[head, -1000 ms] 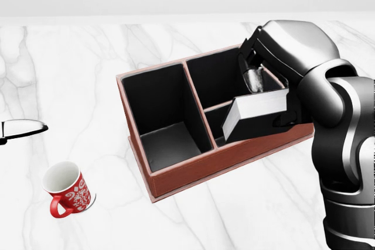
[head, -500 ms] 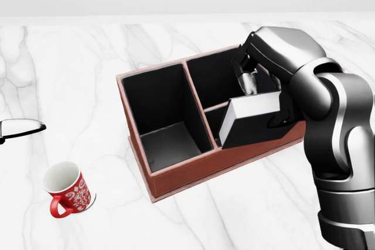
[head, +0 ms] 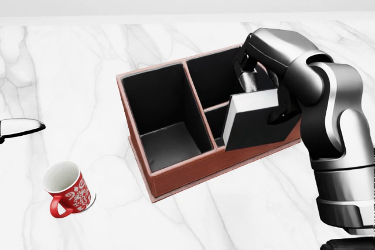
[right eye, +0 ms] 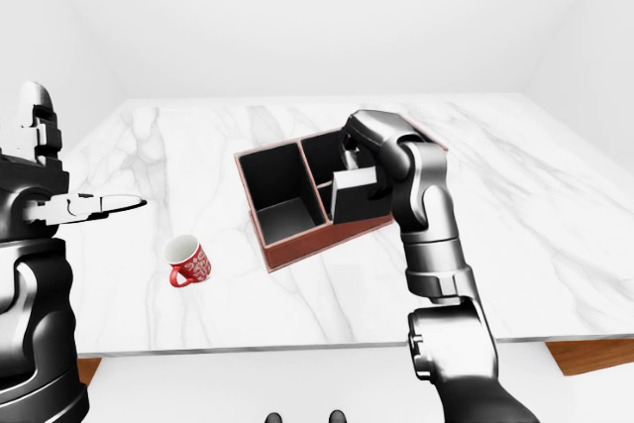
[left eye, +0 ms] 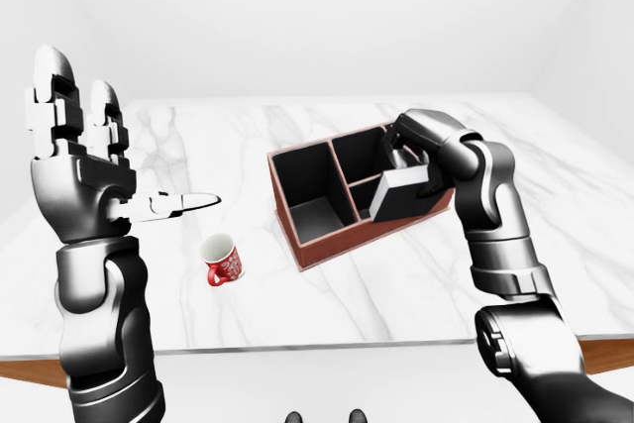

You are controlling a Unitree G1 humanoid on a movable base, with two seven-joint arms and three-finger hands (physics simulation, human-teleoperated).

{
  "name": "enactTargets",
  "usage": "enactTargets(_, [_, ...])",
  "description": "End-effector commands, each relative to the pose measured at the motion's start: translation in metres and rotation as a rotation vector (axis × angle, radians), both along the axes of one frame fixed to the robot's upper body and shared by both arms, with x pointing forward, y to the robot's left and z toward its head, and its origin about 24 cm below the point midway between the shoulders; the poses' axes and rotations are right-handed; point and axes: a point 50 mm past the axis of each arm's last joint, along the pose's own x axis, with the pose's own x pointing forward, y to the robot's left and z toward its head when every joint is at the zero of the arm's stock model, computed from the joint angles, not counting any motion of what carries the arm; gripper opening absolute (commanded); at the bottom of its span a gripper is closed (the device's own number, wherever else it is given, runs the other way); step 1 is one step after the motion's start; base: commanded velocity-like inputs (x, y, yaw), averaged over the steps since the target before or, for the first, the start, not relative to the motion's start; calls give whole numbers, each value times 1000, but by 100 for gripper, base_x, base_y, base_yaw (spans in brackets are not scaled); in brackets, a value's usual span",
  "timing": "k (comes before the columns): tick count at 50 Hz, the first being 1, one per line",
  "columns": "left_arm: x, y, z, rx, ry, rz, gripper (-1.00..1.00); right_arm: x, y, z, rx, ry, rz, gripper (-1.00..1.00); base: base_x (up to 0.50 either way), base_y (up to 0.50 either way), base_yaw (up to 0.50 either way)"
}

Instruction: Pick up the book and place it in the back compartment of the caddy.

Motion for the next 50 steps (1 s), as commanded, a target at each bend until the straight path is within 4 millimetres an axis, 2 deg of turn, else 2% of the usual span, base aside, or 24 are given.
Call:
enactTargets(1, [0, 0, 1, 0, -3, 0, 100, 12, 3, 2, -8, 37, 17, -100, 0, 0, 0])
enactTargets(14, [-1, 0, 1, -2, -8, 0, 100, 22, 11, 9, -10, 57, 47, -100, 0, 0, 0])
enactTargets(32, [-1, 0, 2, -2, -9, -1, 100, 38, 10, 15, -19, 122, 51, -100, 0, 0, 0])
enactTargets(50, [-1, 0, 1, -3, -8, -1, 100, 52, 10, 7, -34, 243, 65, -100, 0, 0, 0])
